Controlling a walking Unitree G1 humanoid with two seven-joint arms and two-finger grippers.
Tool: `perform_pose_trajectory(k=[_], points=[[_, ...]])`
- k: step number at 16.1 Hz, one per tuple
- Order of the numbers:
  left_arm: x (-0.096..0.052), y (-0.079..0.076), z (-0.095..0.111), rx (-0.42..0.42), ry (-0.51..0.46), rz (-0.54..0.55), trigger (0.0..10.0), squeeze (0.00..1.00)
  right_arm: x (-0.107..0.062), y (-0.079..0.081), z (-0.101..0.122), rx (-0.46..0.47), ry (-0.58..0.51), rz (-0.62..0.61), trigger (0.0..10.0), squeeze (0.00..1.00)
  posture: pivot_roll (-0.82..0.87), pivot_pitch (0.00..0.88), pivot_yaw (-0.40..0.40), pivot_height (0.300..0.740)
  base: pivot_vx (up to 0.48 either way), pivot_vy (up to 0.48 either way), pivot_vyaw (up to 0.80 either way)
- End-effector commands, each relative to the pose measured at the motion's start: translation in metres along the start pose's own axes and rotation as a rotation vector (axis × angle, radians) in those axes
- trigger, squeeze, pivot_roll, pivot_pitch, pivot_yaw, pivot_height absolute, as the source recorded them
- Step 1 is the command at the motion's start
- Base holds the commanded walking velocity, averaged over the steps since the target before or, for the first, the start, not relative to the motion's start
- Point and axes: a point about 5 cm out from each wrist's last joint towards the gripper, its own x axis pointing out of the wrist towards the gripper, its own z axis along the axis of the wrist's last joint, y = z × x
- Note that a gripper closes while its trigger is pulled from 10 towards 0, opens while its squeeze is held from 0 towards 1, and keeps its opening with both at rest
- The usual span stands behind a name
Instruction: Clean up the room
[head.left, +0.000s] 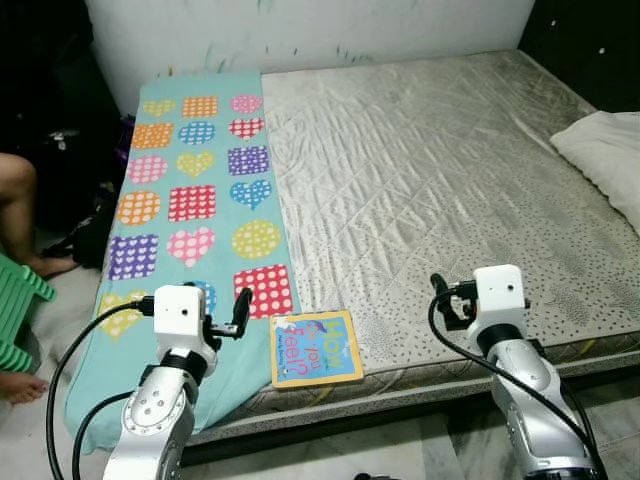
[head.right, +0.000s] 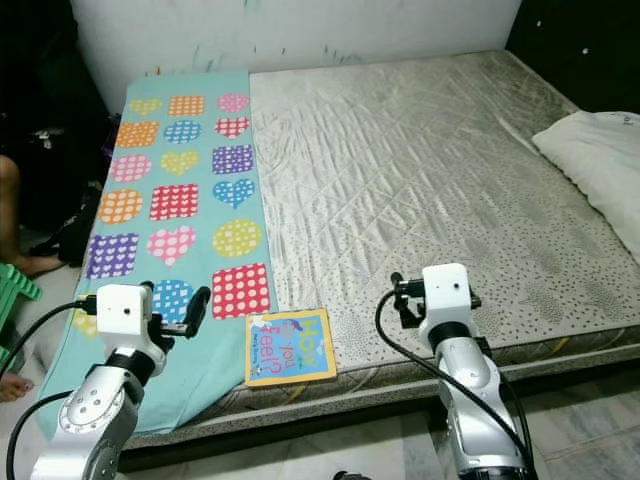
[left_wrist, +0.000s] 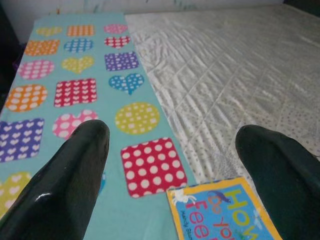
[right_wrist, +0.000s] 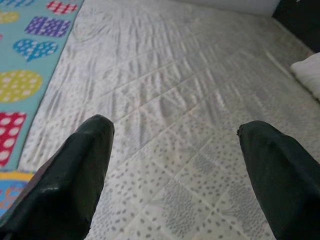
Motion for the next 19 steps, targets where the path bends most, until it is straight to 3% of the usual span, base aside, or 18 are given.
perform_pose_trajectory(k=[1,19], points=[[-0.0034,0.0023,-0.0027,0.0,0.019,0.01,10.0,0.0,-0.0024,0.001,-0.0013,-0.001,0.008,0.005,10.0,0.0,-0.13,0.168,0.037,0.74,0.0,0.0,0.0],[0.0014,0.0,-0.0039,0.011,0.024,0.004,10.0,0.0,-0.0074,0.0081,-0.005,0.03,0.019,0.023,10.0,0.0,-0.14,0.171,0.047,0.74,0.0,0.0,0.0]])
